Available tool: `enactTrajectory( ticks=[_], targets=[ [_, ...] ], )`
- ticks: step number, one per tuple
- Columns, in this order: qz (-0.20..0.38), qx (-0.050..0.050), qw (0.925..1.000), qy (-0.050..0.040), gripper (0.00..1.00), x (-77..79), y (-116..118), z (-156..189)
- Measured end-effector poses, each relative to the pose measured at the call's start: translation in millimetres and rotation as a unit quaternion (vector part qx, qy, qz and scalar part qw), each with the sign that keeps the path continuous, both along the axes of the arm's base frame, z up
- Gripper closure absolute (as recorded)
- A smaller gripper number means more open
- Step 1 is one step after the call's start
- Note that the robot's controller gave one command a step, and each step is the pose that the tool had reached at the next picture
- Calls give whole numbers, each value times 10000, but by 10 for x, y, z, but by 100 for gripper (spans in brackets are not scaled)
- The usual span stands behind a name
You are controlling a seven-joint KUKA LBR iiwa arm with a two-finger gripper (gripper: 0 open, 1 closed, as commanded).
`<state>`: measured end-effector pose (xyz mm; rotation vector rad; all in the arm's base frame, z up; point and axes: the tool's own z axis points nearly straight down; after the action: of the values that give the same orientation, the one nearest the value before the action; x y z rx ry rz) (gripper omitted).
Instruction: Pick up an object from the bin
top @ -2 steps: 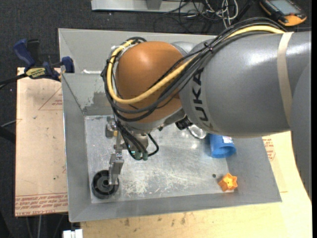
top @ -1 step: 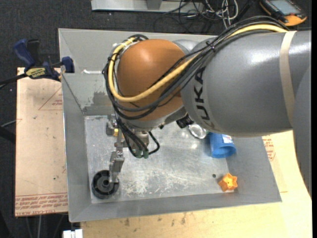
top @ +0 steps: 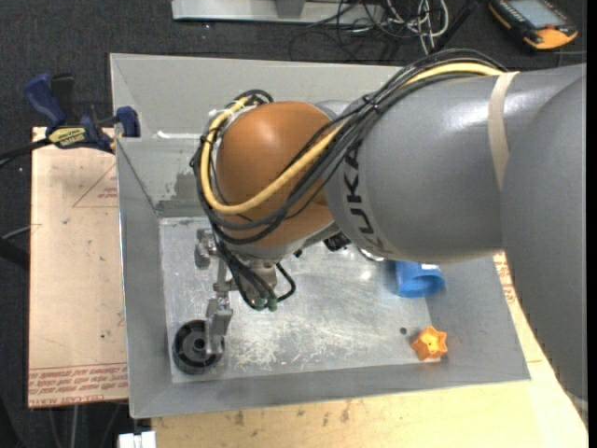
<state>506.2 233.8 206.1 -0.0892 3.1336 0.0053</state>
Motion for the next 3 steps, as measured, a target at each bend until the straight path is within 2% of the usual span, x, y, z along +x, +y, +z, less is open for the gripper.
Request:
enactTrajectory(
  ticks=[1,2,3],
  targets=[
    [1607,2,9870,62,100,193,75,-1235],
    [1608,3,9870,62,100,194,75,-1235],
    [1765,-14,9843,20,100,145,61,-125]
  ],
)
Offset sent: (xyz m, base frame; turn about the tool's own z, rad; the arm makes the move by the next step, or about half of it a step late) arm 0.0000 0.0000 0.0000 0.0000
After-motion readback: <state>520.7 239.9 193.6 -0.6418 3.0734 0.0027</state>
